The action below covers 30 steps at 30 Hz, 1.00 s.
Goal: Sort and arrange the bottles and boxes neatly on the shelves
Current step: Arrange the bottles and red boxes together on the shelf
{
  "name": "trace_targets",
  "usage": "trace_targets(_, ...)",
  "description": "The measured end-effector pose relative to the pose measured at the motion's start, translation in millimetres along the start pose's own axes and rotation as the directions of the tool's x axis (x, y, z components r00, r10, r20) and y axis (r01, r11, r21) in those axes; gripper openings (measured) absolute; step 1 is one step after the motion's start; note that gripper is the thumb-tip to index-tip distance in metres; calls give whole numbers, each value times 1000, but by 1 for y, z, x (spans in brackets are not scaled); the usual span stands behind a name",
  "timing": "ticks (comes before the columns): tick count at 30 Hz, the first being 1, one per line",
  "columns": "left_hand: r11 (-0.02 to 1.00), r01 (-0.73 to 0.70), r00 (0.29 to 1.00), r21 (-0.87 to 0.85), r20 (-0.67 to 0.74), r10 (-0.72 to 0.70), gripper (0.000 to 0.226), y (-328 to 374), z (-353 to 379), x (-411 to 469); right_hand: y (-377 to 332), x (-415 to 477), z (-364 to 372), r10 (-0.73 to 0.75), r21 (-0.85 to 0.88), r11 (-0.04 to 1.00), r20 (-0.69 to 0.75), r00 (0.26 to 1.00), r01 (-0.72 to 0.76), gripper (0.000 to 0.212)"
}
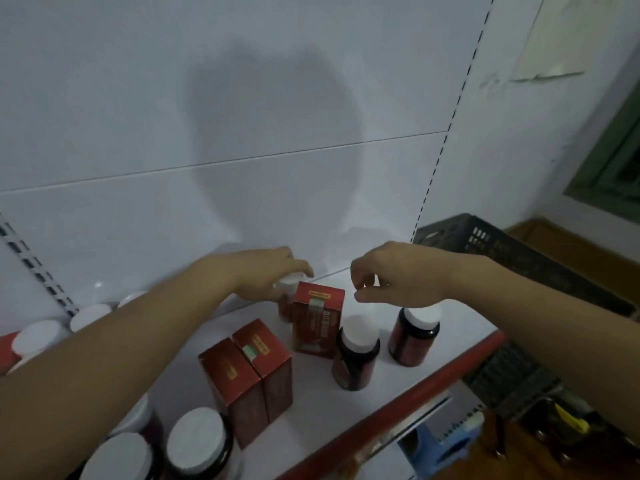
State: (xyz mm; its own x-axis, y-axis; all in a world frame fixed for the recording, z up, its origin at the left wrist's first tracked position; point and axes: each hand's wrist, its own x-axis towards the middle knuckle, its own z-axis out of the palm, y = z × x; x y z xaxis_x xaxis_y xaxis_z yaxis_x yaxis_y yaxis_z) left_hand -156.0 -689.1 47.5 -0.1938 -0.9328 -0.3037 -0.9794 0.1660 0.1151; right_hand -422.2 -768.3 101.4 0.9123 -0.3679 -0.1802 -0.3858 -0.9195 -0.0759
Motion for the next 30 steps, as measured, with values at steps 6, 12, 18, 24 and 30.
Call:
trace_targets(6, 995, 97, 988, -38, -114, -101, 38, -9, -13, -24, 9, 30, -10, -144, -46, 989, -72, 987, 141, 15)
trace_targets(12, 956, 248, 897, -155, -336, -287, 35, -10, -46, -137, -30, 93, -13, -309, 16, 949, -159, 938, 316, 24)
trace_targets(18, 888, 388, 813, -246, -363, -456, 35, -6, -34, -233, -113, 154, -4, -431, 12, 901, -105, 896, 435, 42)
trace_targets(24, 864, 446, 815, -233, -293, -500, 38, -30, -4, -278, -183, 197, 9, -424, 186, 890, 11, 905, 415, 67)
trace_targets(30, 865, 445, 841, -230, -225, -492, 47, -53, 39, -270, -211, 215, 31, -389, -10, 921, 12, 921, 389, 64)
